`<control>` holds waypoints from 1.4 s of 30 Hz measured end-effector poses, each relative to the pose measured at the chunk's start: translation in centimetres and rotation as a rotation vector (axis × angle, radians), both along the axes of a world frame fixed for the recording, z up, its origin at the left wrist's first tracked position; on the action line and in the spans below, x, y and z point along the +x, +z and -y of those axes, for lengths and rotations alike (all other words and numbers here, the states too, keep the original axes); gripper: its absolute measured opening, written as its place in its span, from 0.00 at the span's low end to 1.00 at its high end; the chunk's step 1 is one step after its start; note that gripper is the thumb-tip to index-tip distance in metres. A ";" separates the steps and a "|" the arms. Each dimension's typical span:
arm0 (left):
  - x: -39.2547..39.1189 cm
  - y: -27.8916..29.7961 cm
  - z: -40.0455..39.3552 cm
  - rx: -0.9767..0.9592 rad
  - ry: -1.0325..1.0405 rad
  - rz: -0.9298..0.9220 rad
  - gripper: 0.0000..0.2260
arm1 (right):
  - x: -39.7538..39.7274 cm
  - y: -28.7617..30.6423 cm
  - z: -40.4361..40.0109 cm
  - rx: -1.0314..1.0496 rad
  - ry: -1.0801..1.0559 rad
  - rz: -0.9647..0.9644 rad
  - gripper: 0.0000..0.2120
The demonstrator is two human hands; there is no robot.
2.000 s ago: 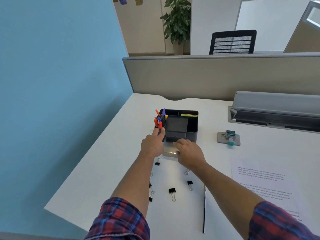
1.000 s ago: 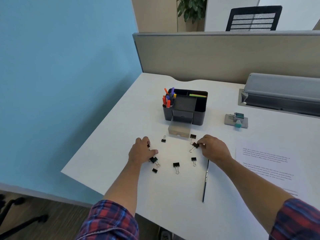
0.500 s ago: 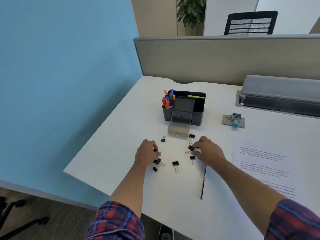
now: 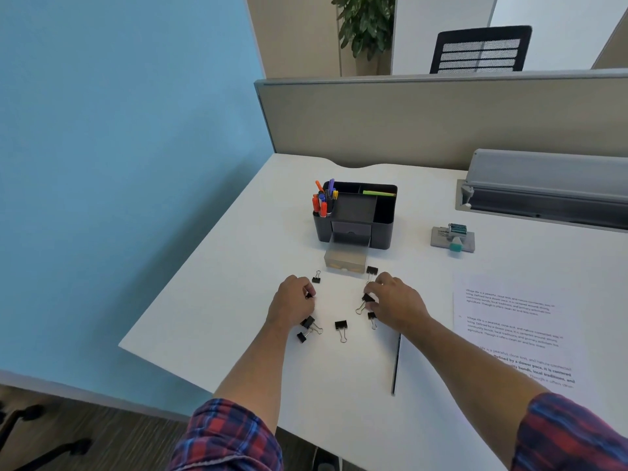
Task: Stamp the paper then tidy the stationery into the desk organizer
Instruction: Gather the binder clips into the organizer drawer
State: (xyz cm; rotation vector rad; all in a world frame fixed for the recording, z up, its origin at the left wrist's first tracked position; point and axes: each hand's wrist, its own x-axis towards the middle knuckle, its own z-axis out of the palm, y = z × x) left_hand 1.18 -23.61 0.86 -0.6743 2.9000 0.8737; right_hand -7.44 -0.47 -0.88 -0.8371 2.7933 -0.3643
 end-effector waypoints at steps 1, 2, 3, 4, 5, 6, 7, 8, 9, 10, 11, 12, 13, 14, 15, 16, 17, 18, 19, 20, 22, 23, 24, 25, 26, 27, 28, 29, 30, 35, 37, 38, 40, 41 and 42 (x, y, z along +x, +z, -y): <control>0.0 -0.1 0.0 0.000 -0.006 -0.006 0.06 | -0.1 0.0 0.1 -0.007 0.001 0.010 0.13; -0.1 -0.1 -0.1 -0.002 -0.011 -0.010 0.06 | -0.2 0.1 0.1 -0.005 0.008 0.014 0.13; -0.1 -0.1 -0.1 -0.007 -0.015 -0.013 0.07 | -0.3 0.1 0.2 0.001 0.019 0.015 0.12; -0.1 -0.1 -0.2 -0.011 -0.016 -0.016 0.07 | -0.4 0.1 0.2 0.008 0.028 0.015 0.12; -0.2 -0.1 -0.2 -0.014 -0.019 -0.019 0.07 | -0.5 0.2 0.2 0.011 0.036 0.014 0.11; -0.2 0.0 -0.2 -0.016 -0.023 -0.021 0.08 | -0.5 0.2 0.2 0.012 0.043 0.011 0.11; -0.3 0.0 -0.3 -0.018 -0.028 -0.022 0.08 | -0.6 0.3 0.2 0.014 0.051 0.007 0.10; -0.3 0.0 -0.3 -0.020 -0.033 -0.023 0.08 | -0.7 0.3 0.1 0.020 0.058 0.003 0.09; -0.3 0.1 -0.3 -0.020 -0.036 -0.024 0.08 | -0.8 0.3 0.1 0.030 0.065 0.001 0.09; -0.4 0.1 -0.3 -0.017 -0.040 -0.025 0.09 | -0.8 0.3 0.0 0.041 0.076 -0.001 0.09; -0.4 0.1 -0.3 -0.013 -0.045 -0.026 0.09 | -0.9 0.3 0.0 0.053 0.091 -0.002 0.10; -0.5 0.1 -0.2 -0.007 -0.051 -0.025 0.09 | -0.9 0.2 0.0 0.064 0.108 -0.003 0.11; -0.6 0.1 -0.2 0.003 -0.056 -0.022 0.09 | -0.9 0.2 0.0 0.074 0.124 -0.005 0.12; -0.7 0.2 -0.2 0.017 -0.057 -0.019 0.09 | -0.9 0.3 0.0 0.082 0.137 -0.013 0.13; -0.8 0.2 -0.2 0.032 -0.054 -0.017 0.09 | -0.9 0.3 0.1 0.089 0.145 -0.023 0.12; -0.9 0.3 -0.2 0.044 -0.048 -0.016 0.09 | -0.9 0.4 0.1 0.097 0.149 -0.031 0.12; -1.0 0.3 -0.2 0.051 -0.041 -0.015 0.09 | -0.9 0.4 0.2 0.106 0.153 -0.036 0.11; -1.0 0.3 -0.1 0.055 -0.035 -0.016 0.09 | -0.8 0.5 0.3 0.119 0.158 -0.041 0.11; -1.1 0.3 -0.1 0.062 -0.027 -0.016 0.09 | -0.8 0.5 0.4 0.134 0.164 -0.046 0.11; -1.1 0.3 -0.1 0.075 -0.017 -0.018 0.09 | -0.8 0.5 0.5 0.144 0.170 -0.049 0.12; -1.3 0.3 -0.1 0.103 0.011 -0.031 0.09 | -0.9 0.7 0.6 0.153 0.176 -0.042 0.12; -1.3 0.3 -0.1 0.112 0.022 -0.041 0.09 | -0.9 0.8 0.6 0.152 0.174 -0.031 0.12; -1.4 0.3 -0.1 0.120 0.028 -0.051 0.09 | -1.0 1.0 0.6 0.147 0.168 -0.018 0.13; -1.4 0.4 0.0 0.130 0.030 -0.063 0.08 | -1.1 1.1 0.7 0.140 0.160 -0.002 0.13; -1.5 0.5 0.0 0.139 0.030 -0.075 0.08 | -1.2 1.2 0.7 0.126 0.147 0.013 0.13; -1.6 0.7 0.1 0.147 0.032 -0.089 0.08 | -1.2 1.3 0.7 0.107 0.128 0.027 0.12; -1.8 0.9 0.1 0.155 0.036 -0.105 0.08 | -1.3 1.3 0.7 0.085 0.106 0.041 0.12; -2.1 1.2 0.1 0.161 0.044 -0.122 0.08 | -1.3 1.3 0.6 0.064 0.089 0.055 0.13; -2.4 1.6 0.0 0.165 0.053 -0.138 0.08 | -1.2 1.2 0.6 0.051 0.081 0.070 0.16; -5.2 4.0 -0.8 0.263 0.123 -0.240 0.11 | -1.3 1.2 0.8 0.042 0.067 0.091 0.13; -6.4 4.6 -1.3 0.308 0.149 -0.273 0.12 | -1.3 1.2 0.9 0.032 0.067 0.103 0.11; -6.9 4.8 -1.6 0.337 0.163 -0.290 0.13 | -1.3 1.2 1.0 0.028 0.067 0.110 0.10; -7.8 5.1 -2.2 0.394 0.203 -0.315 0.14 | -1.2 1.3 1.1 0.027 0.070 0.111 0.10; -8.2 5.1 -2.4 0.419 0.225 -0.323 0.14 | -1.2 1.3 1.2 0.032 0.077 0.104 0.10; -8.6 5.1 -2.7 0.443 0.246 -0.330 0.15 | -1.2 1.3 1.3 0.039 0.086 0.096 0.10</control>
